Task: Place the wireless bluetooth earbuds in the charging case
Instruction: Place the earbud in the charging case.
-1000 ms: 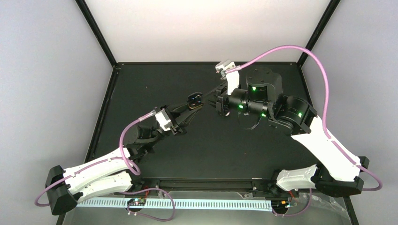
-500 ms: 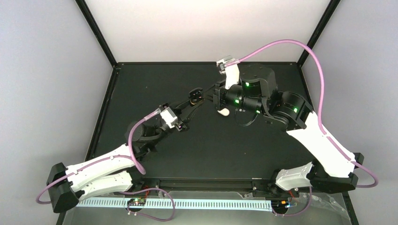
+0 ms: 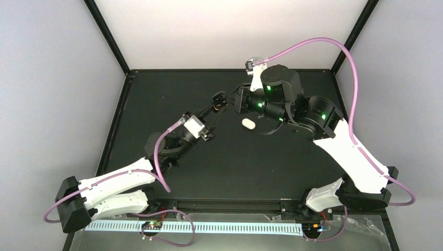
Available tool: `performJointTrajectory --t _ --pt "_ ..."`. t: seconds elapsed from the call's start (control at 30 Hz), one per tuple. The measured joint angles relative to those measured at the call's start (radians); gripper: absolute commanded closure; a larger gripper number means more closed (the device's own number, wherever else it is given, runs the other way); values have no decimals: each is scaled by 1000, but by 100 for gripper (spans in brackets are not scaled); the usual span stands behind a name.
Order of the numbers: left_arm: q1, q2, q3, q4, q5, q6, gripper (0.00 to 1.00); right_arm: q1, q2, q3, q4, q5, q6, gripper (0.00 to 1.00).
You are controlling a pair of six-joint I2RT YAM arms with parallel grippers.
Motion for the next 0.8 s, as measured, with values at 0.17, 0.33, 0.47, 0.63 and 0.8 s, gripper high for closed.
performJointTrajectory --t 0.17,0.33,0.47,0.63,0.8 --pt "-3 28 3 35 -27 14 98 -6 4 0 1 20 47 99" --pt "-7 60 4 80 -49 19 99 -10 6 0 3 38 76 93" --pt "-10 72 5 102 -63 24 98 -15 8 0 11 39 89 82" --pt "-11 87 10 104 -103 26 98 -16 10 0 31 -23 126 66" --pt "-12 113 11 91 -122 28 98 -13 23 1 48 -77 143 55"
